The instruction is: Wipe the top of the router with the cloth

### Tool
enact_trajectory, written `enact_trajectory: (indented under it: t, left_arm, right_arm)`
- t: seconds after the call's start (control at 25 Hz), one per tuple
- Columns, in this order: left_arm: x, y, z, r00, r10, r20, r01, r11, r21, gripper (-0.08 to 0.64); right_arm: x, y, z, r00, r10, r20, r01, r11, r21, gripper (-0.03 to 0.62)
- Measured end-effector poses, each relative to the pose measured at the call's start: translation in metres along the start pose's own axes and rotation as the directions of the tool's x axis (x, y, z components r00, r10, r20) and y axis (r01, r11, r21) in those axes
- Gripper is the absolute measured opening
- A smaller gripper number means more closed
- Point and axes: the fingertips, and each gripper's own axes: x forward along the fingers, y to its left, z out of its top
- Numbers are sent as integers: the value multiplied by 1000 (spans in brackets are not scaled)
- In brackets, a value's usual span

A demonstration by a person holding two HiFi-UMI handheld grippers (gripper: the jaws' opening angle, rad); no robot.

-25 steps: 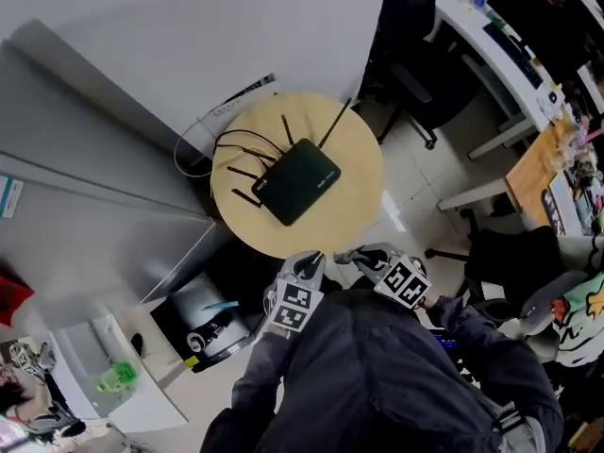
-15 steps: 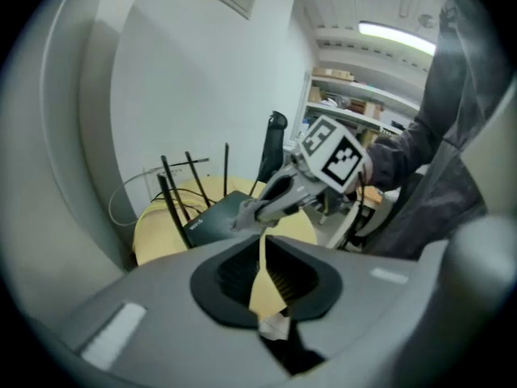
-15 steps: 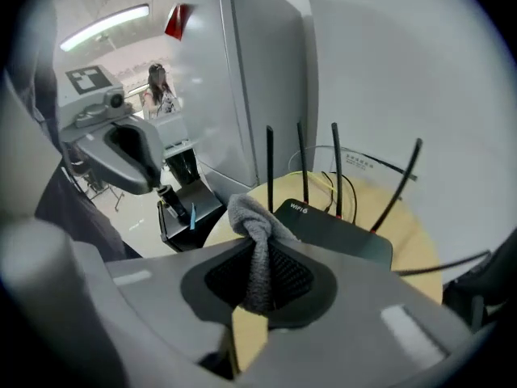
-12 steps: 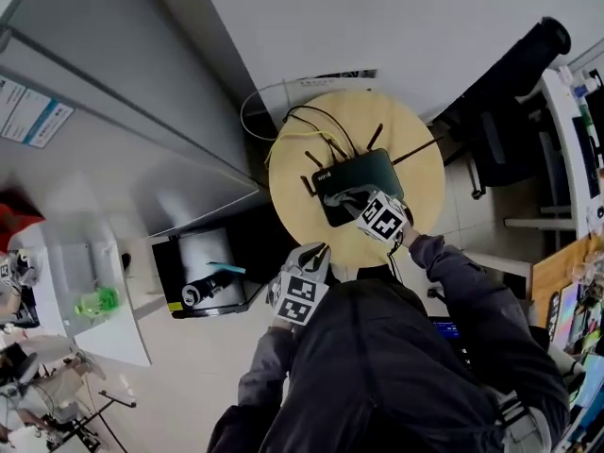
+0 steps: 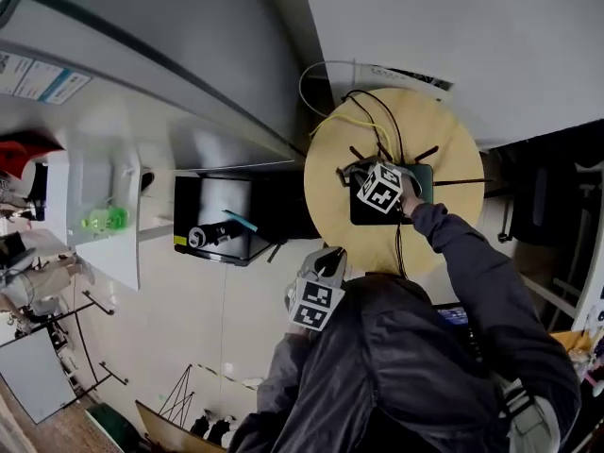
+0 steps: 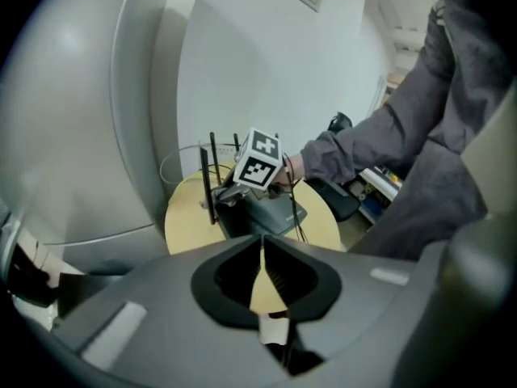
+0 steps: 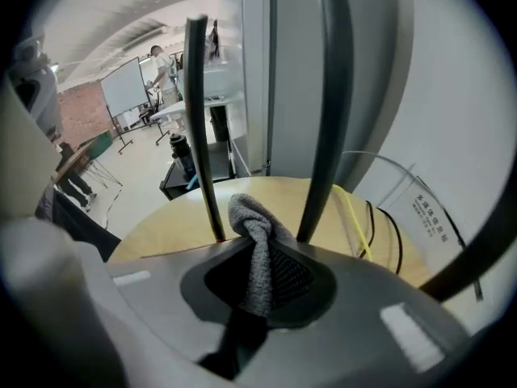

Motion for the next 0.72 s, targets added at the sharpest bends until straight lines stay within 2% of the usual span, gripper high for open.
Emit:
enact_trajectory:
  t: [0.12, 0.24, 0.44, 0.72]
  left_arm:
    - [0, -8, -2, 999, 36, -2, -36, 998, -49, 14]
    - [5, -17, -10, 999, 53, -8, -53, 994, -90, 14]
    - [3, -26, -7, 998, 66, -6, -67, 994, -87, 14]
    - [-2, -29, -4, 999, 54, 4, -53, 997, -58, 12]
  right_arm:
    - [8, 3, -6, 1000, -1, -5, 1, 998, -61, 35]
    - [8, 7, -5, 1000, -22, 17, 23, 996, -85, 34]
    - [5, 30, -12, 1000, 10, -8, -11, 988, -157, 32]
    - [-5, 68, -27, 999, 47, -25, -50, 987, -152, 32]
